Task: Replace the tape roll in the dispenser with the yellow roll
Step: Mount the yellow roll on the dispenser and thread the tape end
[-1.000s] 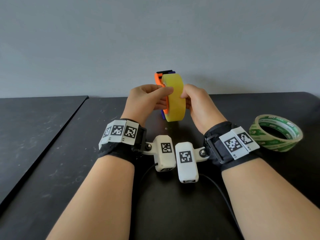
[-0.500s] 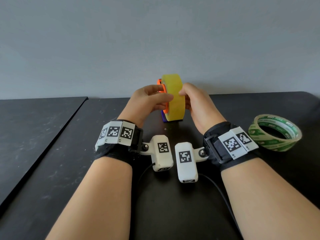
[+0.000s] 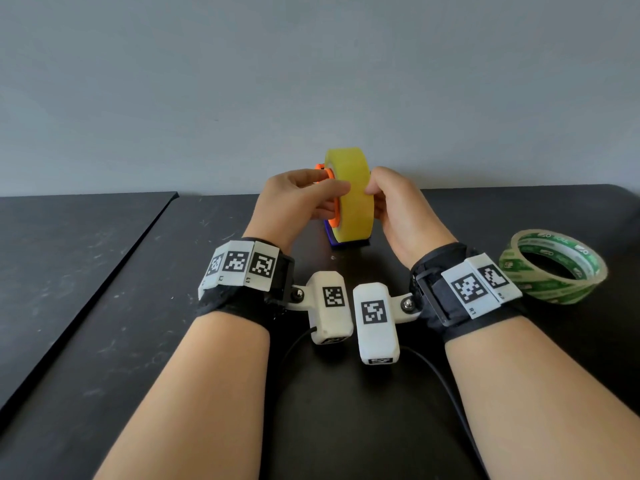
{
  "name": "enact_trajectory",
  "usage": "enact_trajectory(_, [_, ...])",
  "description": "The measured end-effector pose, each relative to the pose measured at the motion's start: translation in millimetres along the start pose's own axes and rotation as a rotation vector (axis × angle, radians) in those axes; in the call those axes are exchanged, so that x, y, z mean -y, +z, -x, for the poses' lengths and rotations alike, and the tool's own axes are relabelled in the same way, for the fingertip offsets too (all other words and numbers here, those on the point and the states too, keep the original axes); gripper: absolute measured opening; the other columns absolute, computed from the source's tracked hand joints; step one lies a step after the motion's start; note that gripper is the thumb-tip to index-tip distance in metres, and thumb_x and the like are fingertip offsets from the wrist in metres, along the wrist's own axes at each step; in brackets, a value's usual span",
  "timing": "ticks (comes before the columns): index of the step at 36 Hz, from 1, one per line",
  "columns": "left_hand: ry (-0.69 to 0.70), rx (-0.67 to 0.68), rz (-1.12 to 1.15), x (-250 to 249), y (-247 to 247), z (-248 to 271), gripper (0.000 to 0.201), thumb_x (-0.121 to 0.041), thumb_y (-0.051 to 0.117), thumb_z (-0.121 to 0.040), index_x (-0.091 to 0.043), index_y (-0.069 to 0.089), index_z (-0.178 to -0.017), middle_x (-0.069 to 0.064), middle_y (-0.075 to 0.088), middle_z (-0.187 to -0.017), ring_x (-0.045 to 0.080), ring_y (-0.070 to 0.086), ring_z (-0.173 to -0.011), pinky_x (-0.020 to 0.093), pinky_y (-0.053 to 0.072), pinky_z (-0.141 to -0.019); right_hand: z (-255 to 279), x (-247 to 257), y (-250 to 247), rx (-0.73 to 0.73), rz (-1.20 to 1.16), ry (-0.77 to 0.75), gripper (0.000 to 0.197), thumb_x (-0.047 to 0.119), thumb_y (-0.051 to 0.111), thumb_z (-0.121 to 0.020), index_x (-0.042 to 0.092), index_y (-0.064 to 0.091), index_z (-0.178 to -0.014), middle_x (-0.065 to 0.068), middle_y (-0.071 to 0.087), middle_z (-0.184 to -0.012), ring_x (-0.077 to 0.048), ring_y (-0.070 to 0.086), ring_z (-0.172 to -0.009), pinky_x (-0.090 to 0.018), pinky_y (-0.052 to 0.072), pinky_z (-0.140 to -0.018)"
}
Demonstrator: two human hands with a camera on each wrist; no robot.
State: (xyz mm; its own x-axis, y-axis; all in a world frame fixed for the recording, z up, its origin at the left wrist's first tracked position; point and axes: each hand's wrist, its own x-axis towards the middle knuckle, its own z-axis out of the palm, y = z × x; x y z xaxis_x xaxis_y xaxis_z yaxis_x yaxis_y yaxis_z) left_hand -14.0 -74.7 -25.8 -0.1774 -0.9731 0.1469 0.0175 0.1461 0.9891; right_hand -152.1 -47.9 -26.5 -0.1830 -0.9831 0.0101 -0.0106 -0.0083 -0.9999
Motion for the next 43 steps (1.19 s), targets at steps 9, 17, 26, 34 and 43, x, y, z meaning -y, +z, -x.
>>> enact_trajectory(9, [0.002,-0.055,0.024,-0.2,-0.8,-1.7,0.022,-0.025,0.075,-0.081,-0.003,0.072,-0.087,0.013,0.069,-0.076,0.022,0.067,-0.067,0.031,0.059,-0.070,-1.2,2.4,3.2,0.020,0.063,0.012,0.034,0.026,0.053,-0.042,0.013,0.044,-0.072,-0.012,0.044,-0.087,-0.028,0.042,-0.082,-0.043,0.034,-0.075])
enact_trajectory(17, [-0.016,-0.007,0.012,1.6,-3.8,-3.0,0.034,-0.035,0.073,-0.082,-0.005,0.071,-0.097,0.015,0.069,-0.083,0.022,0.067,-0.072,0.032,0.057,-0.074,2.7,0.6,3.3,0.007,0.025,-0.034,0.031,0.033,0.054,-0.055,0.015,0.048,-0.080,-0.009,0.046,-0.086,-0.026,0.047,-0.081,-0.043,0.038,-0.078])
enact_trajectory(26, [-0.032,0.116,-0.020,-2.6,-0.2,2.0,0.063,-0.017,0.075,-0.063,-0.002,0.061,-0.123,0.017,0.068,-0.089,0.027,0.065,-0.081,0.040,0.055,-0.087,2.1,1.5,2.2,-0.026,-0.024,-0.016,0.024,0.029,0.052,-0.061,0.013,0.051,-0.079,-0.010,0.049,-0.083,-0.026,0.050,-0.078,-0.041,0.041,-0.077])
enact_trajectory(34, [0.014,0.080,0.006,-0.7,0.1,1.7,0.045,-0.012,0.077,-0.075,0.000,0.066,-0.116,0.022,0.068,-0.089,0.024,0.063,-0.073,0.035,0.057,-0.079,2.8,2.2,1.1,-0.007,-0.032,-0.005,0.027,0.024,0.050,-0.059,0.014,0.048,-0.084,-0.012,0.045,-0.088,-0.027,0.048,-0.080,-0.041,0.038,-0.075])
enact_trajectory(43, [0.039,-0.017,0.004,0.2,-0.6,0.4,0.025,-0.021,0.075,-0.081,-0.003,0.072,-0.099,0.013,0.068,-0.077,0.018,0.064,-0.063,0.024,0.057,-0.063,0.8,1.8,2.0,-0.010,0.039,-0.017,0.043,0.032,0.056,-0.043,0.012,0.052,-0.081,-0.012,0.049,-0.086,-0.028,0.048,-0.083,-0.043,0.038,-0.077])
